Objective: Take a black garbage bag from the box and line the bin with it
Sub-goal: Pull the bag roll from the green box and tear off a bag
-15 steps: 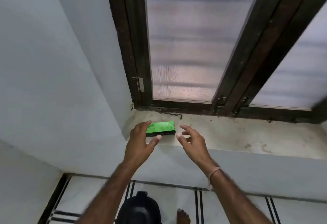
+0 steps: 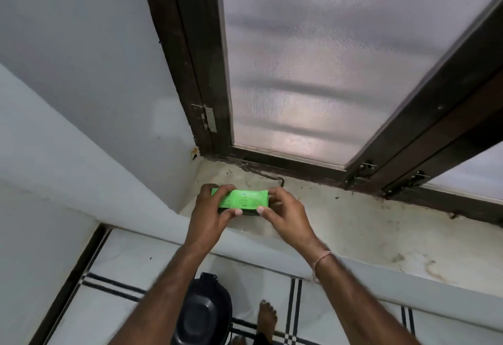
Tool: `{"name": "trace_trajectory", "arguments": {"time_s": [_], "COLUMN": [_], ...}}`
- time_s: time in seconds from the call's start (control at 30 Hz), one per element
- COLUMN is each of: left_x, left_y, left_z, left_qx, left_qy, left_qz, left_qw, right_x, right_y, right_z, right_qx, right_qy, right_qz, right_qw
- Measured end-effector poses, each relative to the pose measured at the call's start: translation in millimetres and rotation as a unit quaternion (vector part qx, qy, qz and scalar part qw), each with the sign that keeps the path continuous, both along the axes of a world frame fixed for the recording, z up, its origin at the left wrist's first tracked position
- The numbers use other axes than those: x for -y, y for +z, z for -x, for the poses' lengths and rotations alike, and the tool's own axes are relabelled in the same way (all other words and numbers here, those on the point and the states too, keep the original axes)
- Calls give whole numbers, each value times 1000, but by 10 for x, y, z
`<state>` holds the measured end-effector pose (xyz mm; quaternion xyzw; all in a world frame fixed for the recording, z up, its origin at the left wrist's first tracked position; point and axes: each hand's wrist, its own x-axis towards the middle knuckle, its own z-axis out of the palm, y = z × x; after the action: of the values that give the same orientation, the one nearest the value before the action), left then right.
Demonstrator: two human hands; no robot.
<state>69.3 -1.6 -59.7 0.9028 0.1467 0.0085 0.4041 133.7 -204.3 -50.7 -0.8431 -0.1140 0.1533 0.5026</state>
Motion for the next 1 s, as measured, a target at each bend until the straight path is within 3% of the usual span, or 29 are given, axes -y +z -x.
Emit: {"name": "trace_trajectory", "arguments": {"time_s": [0.13, 0.3, 0.37, 0.43, 0.5, 0.6, 1.0], "left_x": [-4, -8, -3, 29, 48, 81, 181], "left_y": [162, 374, 411, 429, 438, 478, 646], "left_z": [79, 246, 287, 328, 371, 457, 677], "left_qx": [33, 79, 86, 84, 76, 88, 114], "left_qy": [18, 34, 36, 40, 51, 51, 50], "left_qz": [93, 132, 131, 126, 132, 142, 129], "left_qw": [995, 987, 987, 988, 987, 985, 984], "right_x": [133, 333, 335, 331, 315, 281, 334], "right_y": [206, 348, 365, 418, 499, 577, 645], "right_z": [18, 133, 200, 294, 383, 508, 766], "right_qx": [-61, -150, -73, 63, 124, 93, 57], "right_qy": [-20, -78, -116, -138, -110, -62, -25], "right_qz": [-41, -242, -176, -99, -119, -162, -186], "right_qw": [997, 956, 975, 983, 979, 981, 981]}}
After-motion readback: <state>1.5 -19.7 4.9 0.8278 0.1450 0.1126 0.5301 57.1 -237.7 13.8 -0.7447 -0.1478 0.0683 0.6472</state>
